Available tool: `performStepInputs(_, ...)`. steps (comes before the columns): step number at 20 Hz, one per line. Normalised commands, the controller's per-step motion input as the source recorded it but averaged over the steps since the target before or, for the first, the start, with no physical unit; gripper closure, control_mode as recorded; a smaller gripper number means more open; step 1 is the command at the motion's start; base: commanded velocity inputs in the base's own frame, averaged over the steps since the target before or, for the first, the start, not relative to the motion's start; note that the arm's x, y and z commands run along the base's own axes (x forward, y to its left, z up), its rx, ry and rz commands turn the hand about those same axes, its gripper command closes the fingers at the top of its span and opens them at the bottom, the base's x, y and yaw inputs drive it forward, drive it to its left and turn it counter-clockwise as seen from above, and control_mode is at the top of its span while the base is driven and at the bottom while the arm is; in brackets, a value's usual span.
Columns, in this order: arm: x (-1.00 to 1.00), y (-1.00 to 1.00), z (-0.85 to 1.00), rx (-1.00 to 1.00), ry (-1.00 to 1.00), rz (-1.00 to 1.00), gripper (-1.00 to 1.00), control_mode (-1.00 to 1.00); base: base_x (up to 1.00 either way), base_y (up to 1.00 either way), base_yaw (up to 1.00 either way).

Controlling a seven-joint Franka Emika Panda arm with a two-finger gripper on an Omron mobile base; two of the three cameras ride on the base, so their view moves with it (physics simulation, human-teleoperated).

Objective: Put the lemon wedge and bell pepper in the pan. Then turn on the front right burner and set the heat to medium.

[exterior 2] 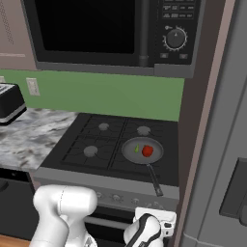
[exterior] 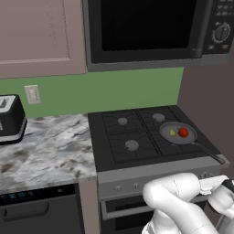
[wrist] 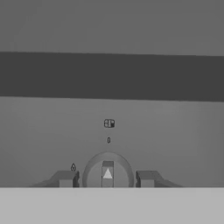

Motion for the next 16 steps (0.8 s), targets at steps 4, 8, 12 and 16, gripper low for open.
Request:
performStepInputs(4, 0.00, 0.00, 0.00, 0.00, 0.00, 0.00, 1.00, -1.00, 0.00, 0.00, 0.00)
performStepInputs(8, -0.03, -0.01, 0.00, -0.02, -0.04, 0.00, 1.00, -1.00, 0.00, 0.00, 0.00)
performStepInputs(12, -0.06, 0.00, 0.00, -0.09, -0.04, 0.00, 1.00, -1.00, 0.00, 0.00, 0.00)
performStepInputs(16, -0.06, 0.00, 0.00, -0.14, -0.03, 0.00, 1.00, -1.00, 0.00, 0.00, 0.00)
